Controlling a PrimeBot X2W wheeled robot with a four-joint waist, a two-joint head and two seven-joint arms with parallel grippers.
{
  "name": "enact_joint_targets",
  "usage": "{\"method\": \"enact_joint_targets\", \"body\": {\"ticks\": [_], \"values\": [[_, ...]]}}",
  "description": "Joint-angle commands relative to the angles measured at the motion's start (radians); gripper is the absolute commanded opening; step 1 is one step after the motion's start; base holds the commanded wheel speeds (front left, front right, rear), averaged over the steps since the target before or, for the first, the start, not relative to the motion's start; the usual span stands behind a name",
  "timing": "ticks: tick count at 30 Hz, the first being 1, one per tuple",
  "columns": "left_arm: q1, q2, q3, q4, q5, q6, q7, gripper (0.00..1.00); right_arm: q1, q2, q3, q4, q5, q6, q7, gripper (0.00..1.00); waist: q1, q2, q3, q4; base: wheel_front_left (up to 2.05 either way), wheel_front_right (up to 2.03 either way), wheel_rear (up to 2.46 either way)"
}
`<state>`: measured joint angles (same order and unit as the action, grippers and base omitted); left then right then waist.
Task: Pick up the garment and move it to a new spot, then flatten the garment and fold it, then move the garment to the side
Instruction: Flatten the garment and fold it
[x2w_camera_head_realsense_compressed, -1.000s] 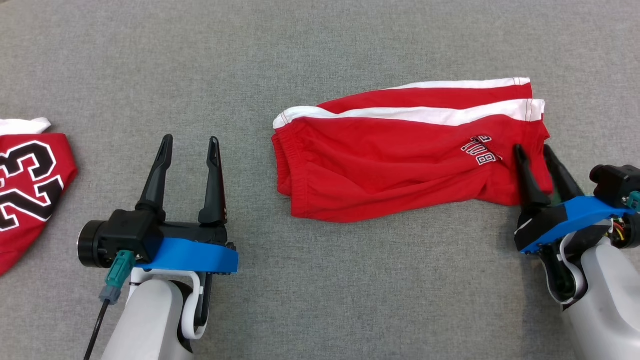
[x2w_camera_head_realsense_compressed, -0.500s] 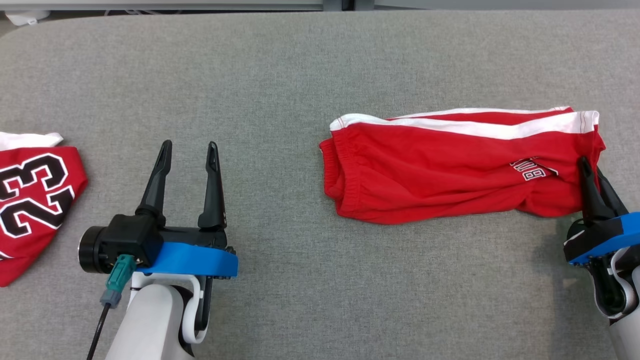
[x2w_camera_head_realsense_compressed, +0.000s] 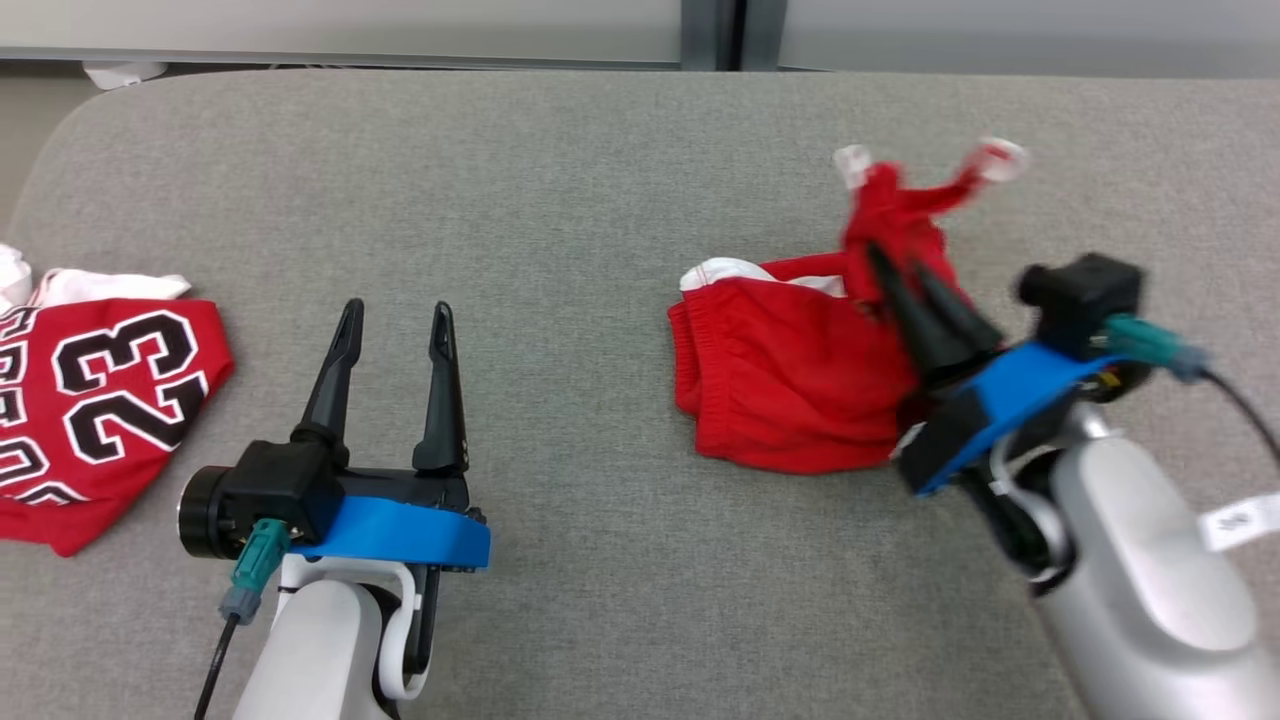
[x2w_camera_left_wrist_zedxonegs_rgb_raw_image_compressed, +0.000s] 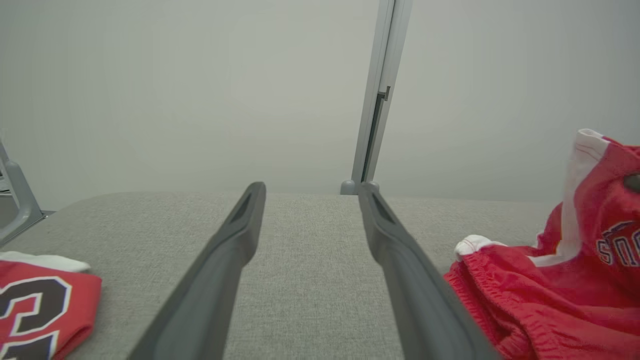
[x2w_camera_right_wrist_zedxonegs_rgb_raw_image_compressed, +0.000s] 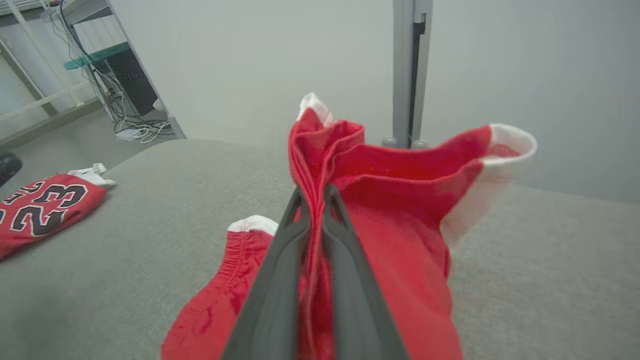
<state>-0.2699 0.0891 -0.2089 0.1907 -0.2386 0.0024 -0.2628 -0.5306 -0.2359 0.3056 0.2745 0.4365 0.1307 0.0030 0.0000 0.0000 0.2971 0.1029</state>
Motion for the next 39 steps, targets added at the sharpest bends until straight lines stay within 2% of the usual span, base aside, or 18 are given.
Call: {"method": "enact_joint_targets", "body": {"ticks": [1,5,11,12,13,17,22,25,31,39], "values": [[0.002,-0.004,-0.004,0.002,0.003,-0.005,-0.003,1.00,-0.017,0.015,0.036,0.003,0.004,0.000,0.016,0.00,0.0000,0.0000,-0.001,0.010,0.00,0.00,0.00],[-0.005,-0.013,-0.015,0.009,0.000,-0.011,-0.003,1.00,-0.014,0.071,0.138,0.048,0.022,0.000,0.049,0.00,0.0000,0.0000,-0.004,0.040,0.00,0.00,0.00],[0.011,-0.023,-0.014,0.015,-0.005,-0.012,-0.003,1.00,0.031,0.127,0.184,0.152,0.039,0.000,0.040,0.00,0.0000,0.0000,-0.008,0.060,0.00,0.00,0.00],[0.013,-0.023,-0.012,0.017,-0.004,-0.012,-0.003,1.00,0.033,0.132,0.182,0.159,0.041,0.000,0.024,0.22,0.0000,0.0000,-0.008,0.060,0.00,0.00,0.00],[0.015,-0.024,-0.010,0.018,-0.003,-0.012,-0.003,1.00,0.035,0.137,0.184,0.168,0.040,0.000,0.011,1.00,0.0000,0.0000,-0.008,0.059,0.00,0.00,0.00],[0.020,-0.024,-0.003,0.022,0.003,-0.012,-0.003,1.00,0.045,0.143,0.201,0.142,0.050,0.000,-0.084,1.00,0.0000,0.0000,-0.011,0.041,0.00,0.00,0.00],[0.027,-0.017,0.011,0.024,0.013,-0.011,-0.003,1.00,0.066,0.099,0.162,0.060,0.050,0.000,-0.198,1.00,0.0000,0.0000,-0.017,0.008,0.00,0.00,0.00],[0.035,-0.009,0.021,0.027,0.019,-0.009,-0.003,1.00,0.102,0.069,0.075,0.007,0.031,0.000,-0.230,1.00,0.0000,0.0000,-0.023,-0.014,0.00,0.00,0.00],[0.056,0.013,0.044,0.036,0.019,0.000,-0.003,1.00,0.237,0.032,-0.163,-0.073,-0.028,0.000,-0.236,1.00,0.0000,0.0000,-0.049,-0.058,0.00,0.00,0.00],[0.102,0.044,0.059,0.060,0.011,0.006,0.001,1.00,0.385,0.057,-0.316,-0.156,-0.083,0.000,-0.184,1.00,0.0000,0.0000,-0.110,-0.092,0.00,0.00,0.00]]}}
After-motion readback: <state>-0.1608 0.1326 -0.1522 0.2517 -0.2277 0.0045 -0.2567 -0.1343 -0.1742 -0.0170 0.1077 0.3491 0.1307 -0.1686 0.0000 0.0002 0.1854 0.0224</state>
